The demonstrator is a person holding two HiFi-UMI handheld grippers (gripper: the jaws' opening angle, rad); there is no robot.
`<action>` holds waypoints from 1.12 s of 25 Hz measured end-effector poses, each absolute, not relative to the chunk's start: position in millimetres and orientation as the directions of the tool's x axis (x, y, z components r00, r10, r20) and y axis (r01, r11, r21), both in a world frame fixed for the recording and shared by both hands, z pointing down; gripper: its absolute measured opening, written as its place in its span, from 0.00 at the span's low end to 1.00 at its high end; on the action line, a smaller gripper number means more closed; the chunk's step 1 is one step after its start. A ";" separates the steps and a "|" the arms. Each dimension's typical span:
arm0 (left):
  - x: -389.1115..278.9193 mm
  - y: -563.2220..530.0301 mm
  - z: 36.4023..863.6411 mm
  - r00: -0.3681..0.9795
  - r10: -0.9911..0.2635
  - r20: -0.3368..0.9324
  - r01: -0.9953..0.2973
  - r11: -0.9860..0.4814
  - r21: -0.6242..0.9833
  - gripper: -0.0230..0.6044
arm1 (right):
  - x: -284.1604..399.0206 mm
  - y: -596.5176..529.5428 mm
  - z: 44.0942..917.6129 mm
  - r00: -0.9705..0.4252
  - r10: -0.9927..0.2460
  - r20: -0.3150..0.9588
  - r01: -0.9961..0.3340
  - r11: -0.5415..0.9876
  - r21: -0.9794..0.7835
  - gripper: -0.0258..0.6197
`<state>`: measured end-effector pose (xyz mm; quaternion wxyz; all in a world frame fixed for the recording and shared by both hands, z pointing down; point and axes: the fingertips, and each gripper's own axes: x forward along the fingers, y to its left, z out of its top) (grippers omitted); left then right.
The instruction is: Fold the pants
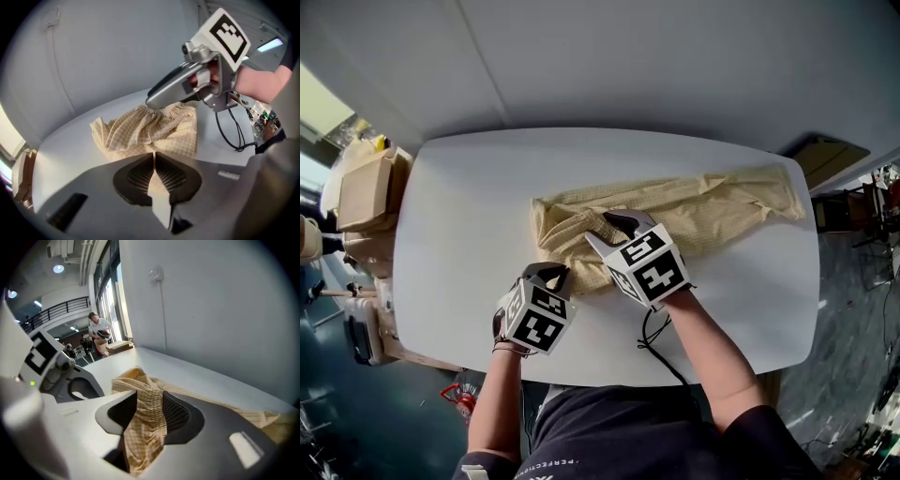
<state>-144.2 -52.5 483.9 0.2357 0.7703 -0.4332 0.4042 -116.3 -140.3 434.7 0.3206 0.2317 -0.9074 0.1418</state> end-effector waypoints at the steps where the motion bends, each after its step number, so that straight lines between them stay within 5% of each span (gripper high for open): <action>1: -143.9 -51.2 484.3 0.297 -0.473 0.829 -0.855 -0.519 0.010 0.07 | -119.3 -145.4 446.3 -0.652 -0.330 0.683 -0.520 0.850 -0.085 0.30; 8: -149.3 -47.1 484.3 0.308 -0.464 0.831 -0.854 -0.520 0.026 0.07 | -119.0 -145.5 477.8 -0.596 -0.222 0.772 -0.449 0.889 -0.091 0.17; 14: -156.7 -46.9 480.5 0.304 -0.481 0.822 -0.864 -0.503 0.025 0.07 | -77.7 -191.9 444.8 -0.640 -0.440 0.630 -0.667 0.726 -0.170 0.17; 15: -157.2 -46.8 481.0 0.305 -0.478 0.824 -0.865 -0.501 0.030 0.07 | -66.7 -199.2 444.9 -0.614 -0.487 0.621 -0.713 0.680 -0.172 0.17; 16: -157.4 -46.6 482.2 0.305 -0.472 0.827 -0.865 -0.500 0.033 0.07 | -54.4 -206.7 446.2 -0.574 -0.535 0.620 -0.761 0.629 -0.161 0.06; 19: -157.0 -45.7 485.3 0.301 -0.460 0.835 -0.861 -0.507 0.032 0.07 | -23.7 -222.1 454.3 -0.448 -0.597 0.665 -0.839 0.538 -0.082 0.04; 24: -165.3 -46.1 476.2 0.279 -0.493 0.824 -0.876 -0.482 0.008 0.07 | -22.9 -209.4 426.8 -0.544 -0.585 0.602 -0.777 0.621 -0.099 0.12; 28: -186.0 -47.8 472.3 0.239 -0.528 0.815 -0.902 -0.432 -0.015 0.09 | -72.0 -147.7 400.8 -0.747 -0.413 0.521 -0.568 0.804 -0.176 0.20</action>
